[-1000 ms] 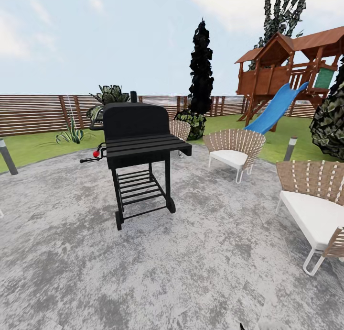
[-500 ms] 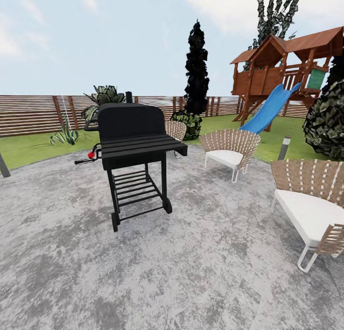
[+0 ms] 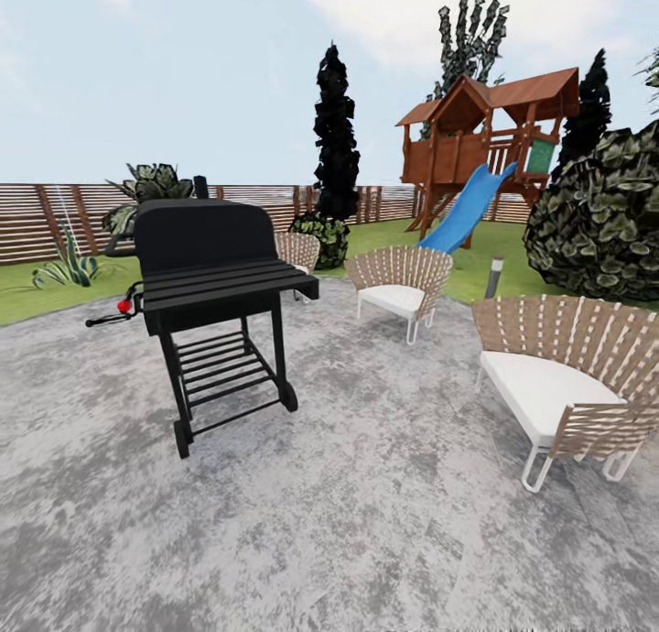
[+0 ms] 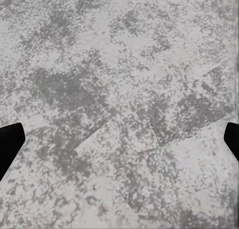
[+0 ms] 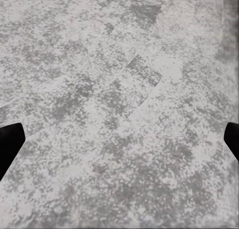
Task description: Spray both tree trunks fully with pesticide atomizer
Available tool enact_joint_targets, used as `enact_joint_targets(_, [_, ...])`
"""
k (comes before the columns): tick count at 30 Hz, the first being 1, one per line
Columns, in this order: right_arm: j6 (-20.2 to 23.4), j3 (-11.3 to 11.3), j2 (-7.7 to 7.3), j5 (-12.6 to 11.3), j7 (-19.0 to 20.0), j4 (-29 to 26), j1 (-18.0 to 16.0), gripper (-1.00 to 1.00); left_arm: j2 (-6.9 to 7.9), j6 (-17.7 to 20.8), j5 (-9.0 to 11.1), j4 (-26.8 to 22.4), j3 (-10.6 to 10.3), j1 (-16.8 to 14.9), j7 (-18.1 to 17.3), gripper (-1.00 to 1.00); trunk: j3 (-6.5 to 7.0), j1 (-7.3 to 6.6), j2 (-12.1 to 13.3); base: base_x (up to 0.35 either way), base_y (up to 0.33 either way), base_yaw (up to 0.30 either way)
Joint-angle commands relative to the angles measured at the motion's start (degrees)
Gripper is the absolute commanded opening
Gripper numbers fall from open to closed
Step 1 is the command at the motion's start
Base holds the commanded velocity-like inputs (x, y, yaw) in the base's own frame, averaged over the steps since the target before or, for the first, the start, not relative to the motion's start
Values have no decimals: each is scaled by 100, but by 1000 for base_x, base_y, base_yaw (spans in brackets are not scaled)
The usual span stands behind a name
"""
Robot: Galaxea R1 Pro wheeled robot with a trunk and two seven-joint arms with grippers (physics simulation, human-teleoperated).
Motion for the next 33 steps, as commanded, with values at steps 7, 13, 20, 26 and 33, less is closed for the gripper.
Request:
enact_joint_targets(7, [5,-15,0,-1,-15,-12,0,100,-12,0,0,0,-2,0,-3,100,0,0,0,0,0,-290])
enact_joint_targets(13, [6,-18,-9,4,-15,-20,0,100,-38,0,-9,5,-11,0,-66,100,0,0,0,0,0,-295])
enact_joint_targets(20, [6,-18,-9,0,-10,-13,0,100,-33,0,-3,1,-11,0,-65,100,0,0,0,-52,17,-299])
enact_joint_targets(26, [6,-20,-9,-1,-9,-12,0,100,-43,0,0,0,-3,0,-67,100,0,0,0,-248,151,-300])
enact_joint_targets(33, [6,-27,-23,-4,-10,-12,0,100,-42,0,0,0,-2,0,-66,100,0,0,0,-275,178,-300])
